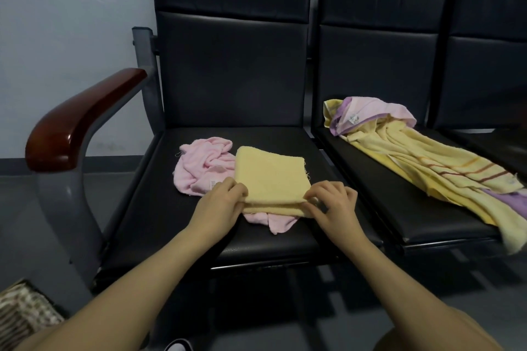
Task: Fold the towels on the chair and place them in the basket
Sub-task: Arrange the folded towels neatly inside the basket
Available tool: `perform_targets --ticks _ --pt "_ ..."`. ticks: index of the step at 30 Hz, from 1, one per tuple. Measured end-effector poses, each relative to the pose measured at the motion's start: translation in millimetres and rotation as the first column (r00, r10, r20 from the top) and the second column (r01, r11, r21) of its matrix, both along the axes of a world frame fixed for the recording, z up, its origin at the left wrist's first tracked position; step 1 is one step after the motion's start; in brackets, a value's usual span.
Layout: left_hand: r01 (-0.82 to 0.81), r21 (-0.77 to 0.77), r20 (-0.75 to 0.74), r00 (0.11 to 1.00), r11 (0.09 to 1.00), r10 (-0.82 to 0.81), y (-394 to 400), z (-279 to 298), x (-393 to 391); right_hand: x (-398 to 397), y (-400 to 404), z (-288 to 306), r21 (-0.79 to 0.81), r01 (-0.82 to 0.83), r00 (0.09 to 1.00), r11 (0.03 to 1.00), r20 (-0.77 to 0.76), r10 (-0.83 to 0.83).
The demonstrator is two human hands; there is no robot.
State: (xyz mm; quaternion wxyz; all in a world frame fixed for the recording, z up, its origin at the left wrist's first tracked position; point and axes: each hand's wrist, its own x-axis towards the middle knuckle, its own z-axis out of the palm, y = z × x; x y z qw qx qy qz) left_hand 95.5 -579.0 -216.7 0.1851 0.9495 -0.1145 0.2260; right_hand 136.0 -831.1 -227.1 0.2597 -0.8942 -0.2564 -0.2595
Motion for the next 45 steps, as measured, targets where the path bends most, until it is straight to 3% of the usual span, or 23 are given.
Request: perform_targets --ticks 6,12,16,20,24,28,33,36,38,41,45 --pt "0.109 0.202 0.031 0.993 0.973 -0.117 11 -2 -3 -5 -6 -8 -0.141 -0.038 0.994 0.989 -0.103 0.023" --pt "0.091 0.27 0.027 0.994 0.959 -0.102 12 -4 -3 -2 -5 -4 -0.18 -0.011 0.987 0.984 -0.16 -0.018" --pt "0.064 0.251 0.04 0.996 0.966 -0.076 14 -4 -1 3 -4 4 0.032 0.047 0.956 0.998 -0.291 -0.035" --pt "0.033 0.058 -0.045 0.999 0.998 -0.03 7 -3 4 7 -5 8 0.276 0.065 0.882 0.959 -0.465 0.074" --pt "-0.039 -0.114 -0.112 0.993 0.993 0.026 3 -4 11 15 -7 7 0.399 0.121 0.832 0.909 -0.541 0.127" --pt "-0.023 -0.112 -0.068 0.998 0.993 0.016 6 -5 16 18 -8 6 0.327 0.151 0.847 0.933 -0.53 0.049" --pt "0.021 -0.076 -0.015 1.0 0.997 -0.022 11 0 16 12 -13 5 0.022 0.014 0.911 1.0 -0.413 -0.004" --pt "0.055 -0.114 0.017 0.998 0.992 -0.054 5 9 14 15 -17 8 -0.02 -0.004 0.927 1.0 -0.375 -0.004" --pt "0.067 -0.144 0.003 0.998 0.987 -0.067 -1 19 15 18 -18 13 0.1 0.0 0.931 0.995 -0.363 0.036" --pt "0.049 -0.24 -0.011 0.999 0.969 -0.053 -5 30 23 19 -13 26 0.45 -0.002 0.923 0.893 -0.344 0.175" --pt "0.049 -0.357 0.032 0.999 0.933 -0.041 -6 38 38 27 6 36 0.606 0.067 0.917 0.793 -0.351 0.191"
